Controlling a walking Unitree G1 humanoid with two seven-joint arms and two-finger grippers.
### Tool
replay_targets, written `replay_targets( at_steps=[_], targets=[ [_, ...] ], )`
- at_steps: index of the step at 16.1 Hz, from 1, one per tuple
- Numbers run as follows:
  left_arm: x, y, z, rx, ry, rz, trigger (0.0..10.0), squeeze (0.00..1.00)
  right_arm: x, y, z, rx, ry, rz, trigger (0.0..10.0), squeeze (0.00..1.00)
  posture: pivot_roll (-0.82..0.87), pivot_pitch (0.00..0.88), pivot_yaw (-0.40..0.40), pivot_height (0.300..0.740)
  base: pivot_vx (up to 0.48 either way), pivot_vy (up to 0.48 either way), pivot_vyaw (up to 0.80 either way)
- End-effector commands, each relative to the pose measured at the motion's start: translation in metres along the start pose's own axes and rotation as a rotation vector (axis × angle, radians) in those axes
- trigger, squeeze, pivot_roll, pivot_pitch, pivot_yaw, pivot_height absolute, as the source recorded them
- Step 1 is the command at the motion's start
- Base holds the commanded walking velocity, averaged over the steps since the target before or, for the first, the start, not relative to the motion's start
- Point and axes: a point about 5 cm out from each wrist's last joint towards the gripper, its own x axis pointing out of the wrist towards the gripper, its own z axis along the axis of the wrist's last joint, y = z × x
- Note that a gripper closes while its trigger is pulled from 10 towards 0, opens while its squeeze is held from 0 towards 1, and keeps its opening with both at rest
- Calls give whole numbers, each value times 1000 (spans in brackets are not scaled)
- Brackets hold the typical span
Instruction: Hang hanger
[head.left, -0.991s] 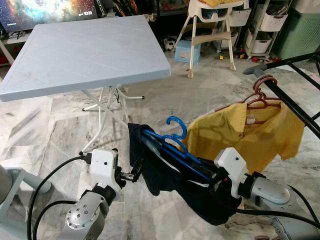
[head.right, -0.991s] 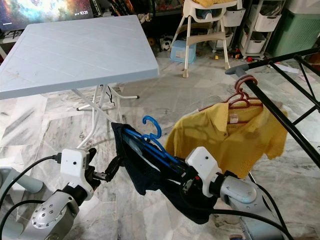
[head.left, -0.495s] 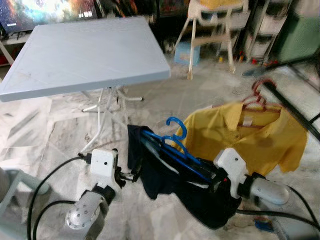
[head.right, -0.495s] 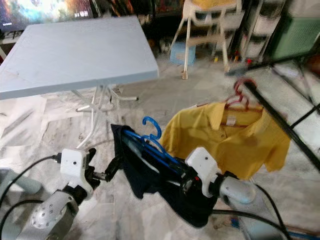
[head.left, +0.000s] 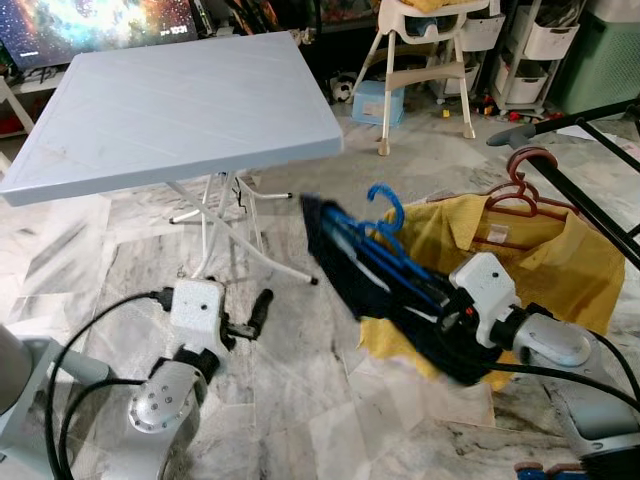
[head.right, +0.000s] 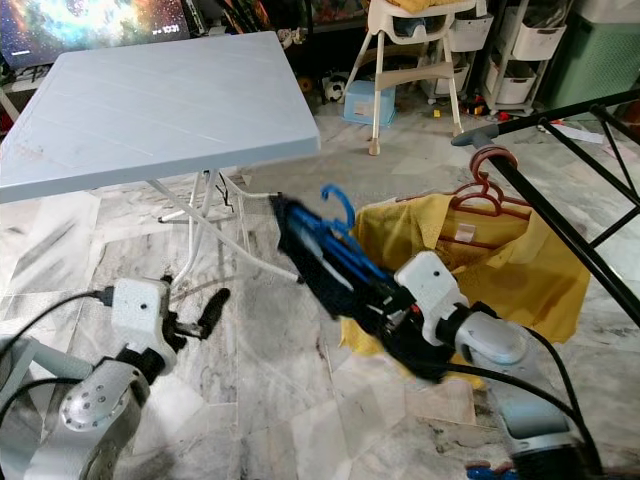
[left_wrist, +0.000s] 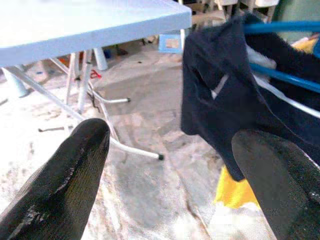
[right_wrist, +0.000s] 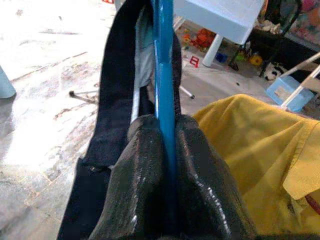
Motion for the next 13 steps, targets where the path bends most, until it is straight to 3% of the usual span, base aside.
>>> replay_targets(
  at_steps=[1,5,9,13],
  targets=[
    [3,6,2,8,-7,30,10000,0,-2,3,12,-60,-65,84,10000,0,-56,90,59,740,0,0,0],
    [11,2,-1,-36,-6,5,10000,0,-10,4,20,-48,-101,156,10000,0,-70,99,49,740,0,0,0],
    [20,-18,-1,-151,5,-97,10000,0,-18,19,28,-9,-130,248,10000,0,-90,107,47,740,0,0,0],
    [20,-18,-1,-149,-3,-113,10000,0,-22,30,29,17,-122,322,10000,0,-90,108,45,740,0,0,0]
  ],
)
